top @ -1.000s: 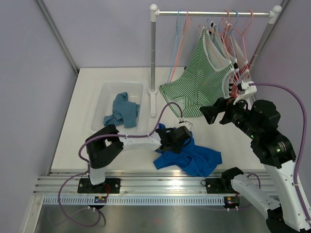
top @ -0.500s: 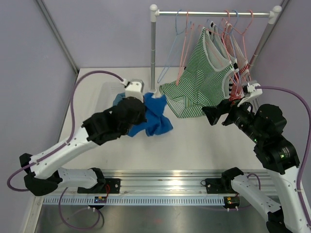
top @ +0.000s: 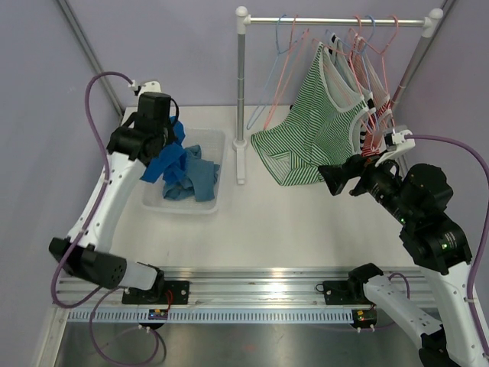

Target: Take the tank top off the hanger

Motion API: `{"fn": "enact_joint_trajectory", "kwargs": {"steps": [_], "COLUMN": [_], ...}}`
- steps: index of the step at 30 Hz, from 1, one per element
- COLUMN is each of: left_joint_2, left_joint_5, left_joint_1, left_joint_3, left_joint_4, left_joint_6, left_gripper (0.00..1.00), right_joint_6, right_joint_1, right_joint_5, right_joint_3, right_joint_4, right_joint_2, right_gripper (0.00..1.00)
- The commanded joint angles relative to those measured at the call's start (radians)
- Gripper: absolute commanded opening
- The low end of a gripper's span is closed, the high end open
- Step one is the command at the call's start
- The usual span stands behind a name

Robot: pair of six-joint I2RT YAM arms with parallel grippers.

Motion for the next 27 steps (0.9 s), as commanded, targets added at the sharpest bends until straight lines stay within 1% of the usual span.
{"fn": "enact_joint_trajectory", "kwargs": {"steps": [1, 4, 6, 7, 8, 9, 14, 16, 18, 19, 20, 23, 25, 26, 27], "left_joint_2": [0.14, 0.242, 0.279, 0.298, 0.301, 0.306, 0.426, 0.45, 0.468, 0.477, 0.488, 0.526, 0.531, 0.527, 0.517], "left_joint_5": [0.233, 0.33, 0.388, 0.413, 0.436, 0.471, 0.491, 0.459, 0.419, 0.421, 0.452, 0.522, 0.528, 0.531, 0.536], "left_joint_1": [0.07, 0.07, 0.067, 0.061, 0.061, 0.062, 0.127, 0.166, 0.188, 0.194, 0.194, 0.185, 0.18, 0.18, 0.18], "left_joint_3": [0.076, 0.106, 0.104, 0.09, 0.071, 0.02, -0.063, -0.11, -0.144, -0.158, -0.169, -0.17, -0.169, -0.169, -0.166], "left_joint_4": [0.068, 0.091, 0.108, 0.12, 0.171, 0.194, 0.228, 0.242, 0.26, 0.283, 0.291, 0.305, 0.302, 0.302, 0.302], "left_joint_6": [0.048, 0.046, 0.035, 0.032, 0.026, 0.017, -0.086, -0.132, -0.156, -0.156, -0.147, -0.129, -0.133, -0.136, -0.136], "left_gripper": [0.0, 0.0, 0.0, 0.0, 0.0, 0.0, 0.0, 0.0, 0.0, 0.0, 0.0, 0.0, 0.0, 0.0, 0.04], "right_joint_6": [0.009, 0.017, 0.02, 0.021, 0.018, 0.017, 0.017, 0.015, 0.012, 0.011, 0.011, 0.006, -0.005, -0.008, -0.015], "right_joint_1": [0.007, 0.007, 0.007, 0.007, 0.007, 0.007, 0.007, 0.007, 0.007, 0.007, 0.007, 0.008, 0.007, 0.007, 0.007], "right_joint_5": [-0.013, -0.027, -0.033, -0.036, -0.036, -0.039, -0.045, -0.044, -0.03, -0.021, -0.01, 0.042, 0.096, 0.119, 0.184], "right_joint_3": [0.008, -0.007, -0.025, -0.027, -0.03, -0.03, -0.042, -0.042, -0.035, -0.029, -0.01, 0.028, 0.056, 0.097, 0.122], "right_joint_4": [0.069, 0.085, 0.102, 0.104, 0.102, 0.101, 0.105, 0.099, 0.089, 0.079, 0.064, 0.049, 0.033, 0.023, 0.01], "right_joint_2": [0.001, 0.005, 0.007, 0.013, 0.014, 0.017, 0.017, 0.019, 0.027, 0.034, 0.04, 0.073, 0.112, 0.131, 0.152], "right_gripper": [1.0, 0.99, 1.0, 1.0, 1.0, 1.0, 0.99, 0.99, 0.99, 1.0, 0.99, 1.0, 0.99, 1.0, 0.99]}}
